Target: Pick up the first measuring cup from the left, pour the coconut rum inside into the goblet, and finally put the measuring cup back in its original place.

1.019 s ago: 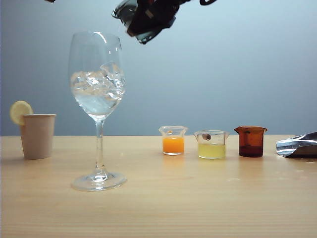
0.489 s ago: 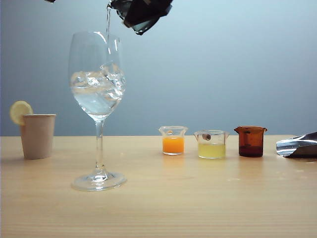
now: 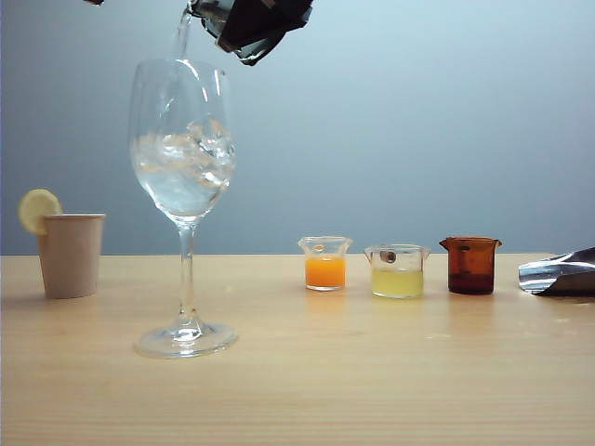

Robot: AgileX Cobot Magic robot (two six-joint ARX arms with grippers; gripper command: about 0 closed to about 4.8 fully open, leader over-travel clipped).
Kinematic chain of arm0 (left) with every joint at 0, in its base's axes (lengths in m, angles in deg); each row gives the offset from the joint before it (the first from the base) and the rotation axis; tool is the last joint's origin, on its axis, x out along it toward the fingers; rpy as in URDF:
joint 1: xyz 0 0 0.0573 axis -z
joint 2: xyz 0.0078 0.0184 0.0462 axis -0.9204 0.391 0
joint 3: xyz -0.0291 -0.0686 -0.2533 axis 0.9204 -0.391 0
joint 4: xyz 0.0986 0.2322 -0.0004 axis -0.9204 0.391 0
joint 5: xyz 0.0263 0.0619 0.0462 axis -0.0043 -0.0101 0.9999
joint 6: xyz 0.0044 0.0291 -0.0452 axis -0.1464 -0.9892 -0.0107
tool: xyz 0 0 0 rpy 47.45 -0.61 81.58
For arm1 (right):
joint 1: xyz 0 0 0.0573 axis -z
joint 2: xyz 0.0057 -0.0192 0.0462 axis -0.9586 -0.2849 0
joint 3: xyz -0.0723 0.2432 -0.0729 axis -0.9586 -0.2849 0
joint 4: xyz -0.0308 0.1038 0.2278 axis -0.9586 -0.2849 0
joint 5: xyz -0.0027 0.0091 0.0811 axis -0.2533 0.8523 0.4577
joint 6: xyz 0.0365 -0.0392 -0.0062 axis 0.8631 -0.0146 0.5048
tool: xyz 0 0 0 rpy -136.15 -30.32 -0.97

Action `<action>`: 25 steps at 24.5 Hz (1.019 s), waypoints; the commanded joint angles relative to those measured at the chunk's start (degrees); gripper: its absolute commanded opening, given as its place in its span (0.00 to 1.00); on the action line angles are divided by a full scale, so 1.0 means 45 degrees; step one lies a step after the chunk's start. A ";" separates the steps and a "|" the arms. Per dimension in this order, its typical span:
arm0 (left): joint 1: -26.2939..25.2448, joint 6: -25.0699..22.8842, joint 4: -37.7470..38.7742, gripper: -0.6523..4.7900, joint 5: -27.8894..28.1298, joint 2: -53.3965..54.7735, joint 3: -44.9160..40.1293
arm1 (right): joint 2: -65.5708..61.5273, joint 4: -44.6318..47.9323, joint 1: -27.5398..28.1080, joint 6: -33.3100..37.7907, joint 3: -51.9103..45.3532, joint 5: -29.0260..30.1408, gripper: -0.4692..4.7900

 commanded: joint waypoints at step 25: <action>0.0005 0.0073 -0.0068 0.11 0.0034 -0.0024 0.0044 | 0.0107 -0.0257 -0.0340 -0.2098 0.0078 -0.1088 0.35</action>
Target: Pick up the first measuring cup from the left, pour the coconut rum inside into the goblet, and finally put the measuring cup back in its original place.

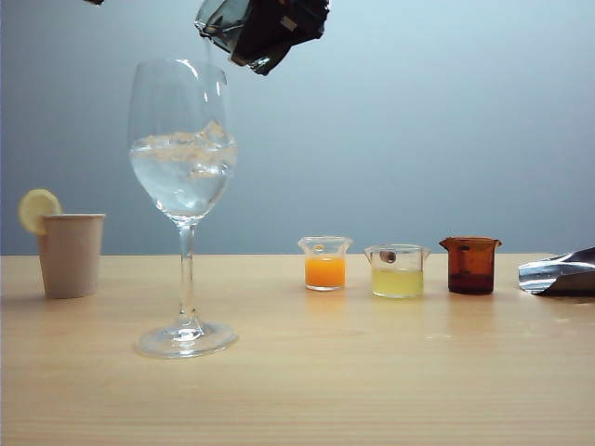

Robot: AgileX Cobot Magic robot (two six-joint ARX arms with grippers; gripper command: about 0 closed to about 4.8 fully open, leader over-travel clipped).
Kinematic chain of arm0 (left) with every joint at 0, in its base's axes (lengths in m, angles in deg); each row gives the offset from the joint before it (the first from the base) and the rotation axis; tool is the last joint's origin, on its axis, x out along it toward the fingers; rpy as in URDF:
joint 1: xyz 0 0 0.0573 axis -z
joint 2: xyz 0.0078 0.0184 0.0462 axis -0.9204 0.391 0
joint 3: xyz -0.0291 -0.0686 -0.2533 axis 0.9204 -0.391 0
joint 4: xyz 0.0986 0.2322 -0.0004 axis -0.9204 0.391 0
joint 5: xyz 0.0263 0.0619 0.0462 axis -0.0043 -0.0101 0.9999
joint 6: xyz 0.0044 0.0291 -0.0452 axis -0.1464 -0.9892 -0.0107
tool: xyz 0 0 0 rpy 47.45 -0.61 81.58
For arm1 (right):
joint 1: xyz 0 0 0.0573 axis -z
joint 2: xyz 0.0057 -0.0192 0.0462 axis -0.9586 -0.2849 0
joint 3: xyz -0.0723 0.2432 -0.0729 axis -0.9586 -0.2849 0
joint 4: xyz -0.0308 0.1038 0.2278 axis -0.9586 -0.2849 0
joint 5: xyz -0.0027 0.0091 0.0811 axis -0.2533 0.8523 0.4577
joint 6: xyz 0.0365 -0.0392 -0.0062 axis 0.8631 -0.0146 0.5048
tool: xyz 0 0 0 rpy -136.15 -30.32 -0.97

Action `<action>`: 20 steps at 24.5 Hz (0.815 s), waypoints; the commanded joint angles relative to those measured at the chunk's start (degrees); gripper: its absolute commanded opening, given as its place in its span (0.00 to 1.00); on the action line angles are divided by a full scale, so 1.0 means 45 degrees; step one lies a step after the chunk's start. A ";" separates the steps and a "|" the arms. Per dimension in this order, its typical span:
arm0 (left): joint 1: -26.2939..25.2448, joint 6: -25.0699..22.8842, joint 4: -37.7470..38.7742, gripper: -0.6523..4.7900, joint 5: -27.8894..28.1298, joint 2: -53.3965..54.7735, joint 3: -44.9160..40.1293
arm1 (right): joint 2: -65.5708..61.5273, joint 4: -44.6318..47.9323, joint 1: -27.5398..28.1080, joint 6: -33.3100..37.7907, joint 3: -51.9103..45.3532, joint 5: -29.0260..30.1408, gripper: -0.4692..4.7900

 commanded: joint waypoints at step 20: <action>0.0010 0.0073 -0.0068 0.11 0.0034 -0.0024 0.0044 | 0.0102 0.0563 -0.0287 -0.1428 0.0078 -0.0369 0.34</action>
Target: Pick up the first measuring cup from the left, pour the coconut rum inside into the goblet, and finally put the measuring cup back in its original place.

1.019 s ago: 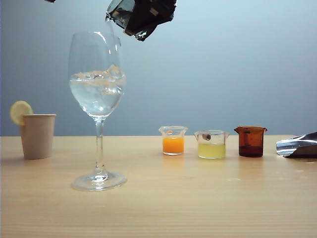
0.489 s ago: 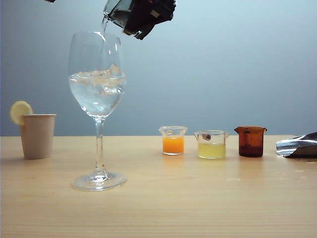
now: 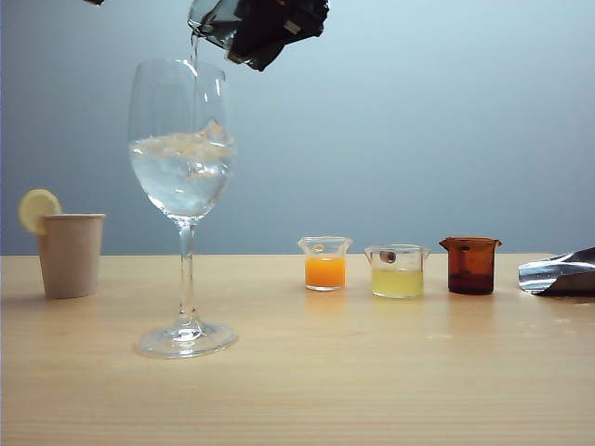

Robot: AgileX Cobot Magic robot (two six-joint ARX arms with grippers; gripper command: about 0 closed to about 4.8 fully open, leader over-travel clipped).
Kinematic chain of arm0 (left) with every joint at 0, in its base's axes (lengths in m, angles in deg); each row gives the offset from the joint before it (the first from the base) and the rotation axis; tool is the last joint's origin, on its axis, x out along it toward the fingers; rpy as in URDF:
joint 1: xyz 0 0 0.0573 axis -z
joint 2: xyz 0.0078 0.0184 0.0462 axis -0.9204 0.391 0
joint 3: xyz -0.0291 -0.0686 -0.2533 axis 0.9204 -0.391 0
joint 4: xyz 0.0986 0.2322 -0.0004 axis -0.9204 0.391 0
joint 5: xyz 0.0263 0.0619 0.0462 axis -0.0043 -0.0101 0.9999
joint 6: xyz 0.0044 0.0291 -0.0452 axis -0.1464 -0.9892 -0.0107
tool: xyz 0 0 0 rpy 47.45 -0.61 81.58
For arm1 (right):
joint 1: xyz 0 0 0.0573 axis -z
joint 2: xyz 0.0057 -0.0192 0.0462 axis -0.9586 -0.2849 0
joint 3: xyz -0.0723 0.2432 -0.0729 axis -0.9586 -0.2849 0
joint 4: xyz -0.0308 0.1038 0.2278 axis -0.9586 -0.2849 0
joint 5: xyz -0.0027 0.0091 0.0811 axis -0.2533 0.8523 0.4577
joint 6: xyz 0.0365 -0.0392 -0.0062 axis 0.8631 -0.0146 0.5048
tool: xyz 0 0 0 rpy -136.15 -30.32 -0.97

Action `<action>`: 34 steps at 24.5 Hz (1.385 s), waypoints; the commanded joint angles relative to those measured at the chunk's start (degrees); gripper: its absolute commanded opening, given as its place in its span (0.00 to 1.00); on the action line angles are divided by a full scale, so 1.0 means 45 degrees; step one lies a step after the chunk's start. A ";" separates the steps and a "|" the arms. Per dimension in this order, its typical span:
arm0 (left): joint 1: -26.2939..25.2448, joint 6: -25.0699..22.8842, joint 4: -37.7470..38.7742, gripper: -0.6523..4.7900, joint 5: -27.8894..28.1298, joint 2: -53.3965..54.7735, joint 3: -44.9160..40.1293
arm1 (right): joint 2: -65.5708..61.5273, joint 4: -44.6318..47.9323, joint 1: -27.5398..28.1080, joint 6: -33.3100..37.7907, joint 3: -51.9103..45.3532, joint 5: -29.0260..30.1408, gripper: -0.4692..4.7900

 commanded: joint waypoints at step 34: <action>0.0010 0.0073 -0.0068 0.11 0.0034 -0.0024 0.0049 | -0.0350 0.2458 -0.0146 -0.3322 0.0049 -0.0024 0.35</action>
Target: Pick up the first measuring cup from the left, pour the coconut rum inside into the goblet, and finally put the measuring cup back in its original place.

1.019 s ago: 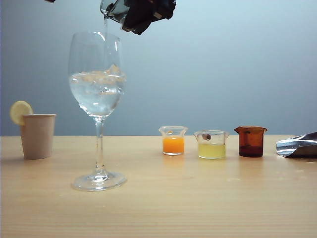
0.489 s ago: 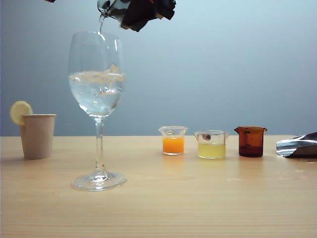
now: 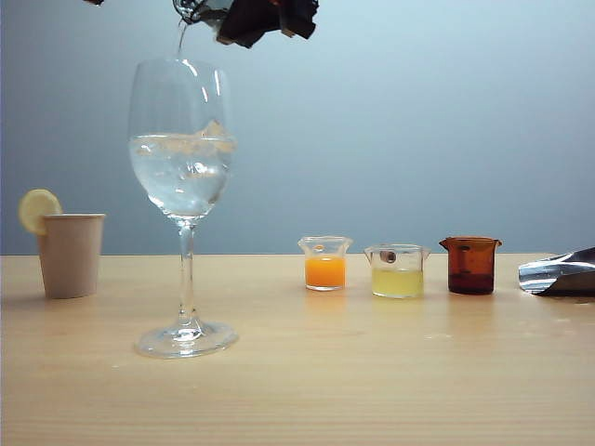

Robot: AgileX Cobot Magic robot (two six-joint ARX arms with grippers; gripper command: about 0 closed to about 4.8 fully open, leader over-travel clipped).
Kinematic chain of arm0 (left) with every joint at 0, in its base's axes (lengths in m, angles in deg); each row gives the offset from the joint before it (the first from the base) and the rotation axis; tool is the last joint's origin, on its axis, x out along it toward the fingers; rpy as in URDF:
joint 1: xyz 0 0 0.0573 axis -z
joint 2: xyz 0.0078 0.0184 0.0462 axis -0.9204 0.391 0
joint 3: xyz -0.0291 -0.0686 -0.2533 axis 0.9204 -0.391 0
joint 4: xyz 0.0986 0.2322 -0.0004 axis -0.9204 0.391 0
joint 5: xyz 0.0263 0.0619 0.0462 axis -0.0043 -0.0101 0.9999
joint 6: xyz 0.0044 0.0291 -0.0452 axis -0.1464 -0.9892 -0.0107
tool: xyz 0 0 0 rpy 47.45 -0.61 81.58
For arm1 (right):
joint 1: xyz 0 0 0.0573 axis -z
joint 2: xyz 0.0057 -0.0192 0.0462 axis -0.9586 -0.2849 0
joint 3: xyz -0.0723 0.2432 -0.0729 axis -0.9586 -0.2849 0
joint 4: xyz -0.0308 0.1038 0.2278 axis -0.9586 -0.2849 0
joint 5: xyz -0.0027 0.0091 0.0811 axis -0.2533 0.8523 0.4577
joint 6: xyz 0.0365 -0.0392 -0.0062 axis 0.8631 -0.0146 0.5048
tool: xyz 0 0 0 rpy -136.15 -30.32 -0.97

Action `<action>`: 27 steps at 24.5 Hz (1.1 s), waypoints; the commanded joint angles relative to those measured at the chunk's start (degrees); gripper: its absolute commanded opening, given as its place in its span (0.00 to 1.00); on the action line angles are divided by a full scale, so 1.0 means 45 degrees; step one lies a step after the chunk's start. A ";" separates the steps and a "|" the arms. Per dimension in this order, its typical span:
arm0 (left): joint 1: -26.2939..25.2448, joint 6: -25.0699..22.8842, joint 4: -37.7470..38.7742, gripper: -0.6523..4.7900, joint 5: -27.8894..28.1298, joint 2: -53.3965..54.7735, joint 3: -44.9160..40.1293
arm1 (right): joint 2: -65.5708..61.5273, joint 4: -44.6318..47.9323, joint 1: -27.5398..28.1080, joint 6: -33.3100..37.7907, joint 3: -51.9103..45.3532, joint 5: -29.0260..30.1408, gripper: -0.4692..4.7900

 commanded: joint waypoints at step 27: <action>0.0010 0.0073 -0.0068 0.11 0.0034 -0.0024 0.0044 | -0.0083 0.1035 -0.0024 -0.4362 0.0039 0.0073 0.35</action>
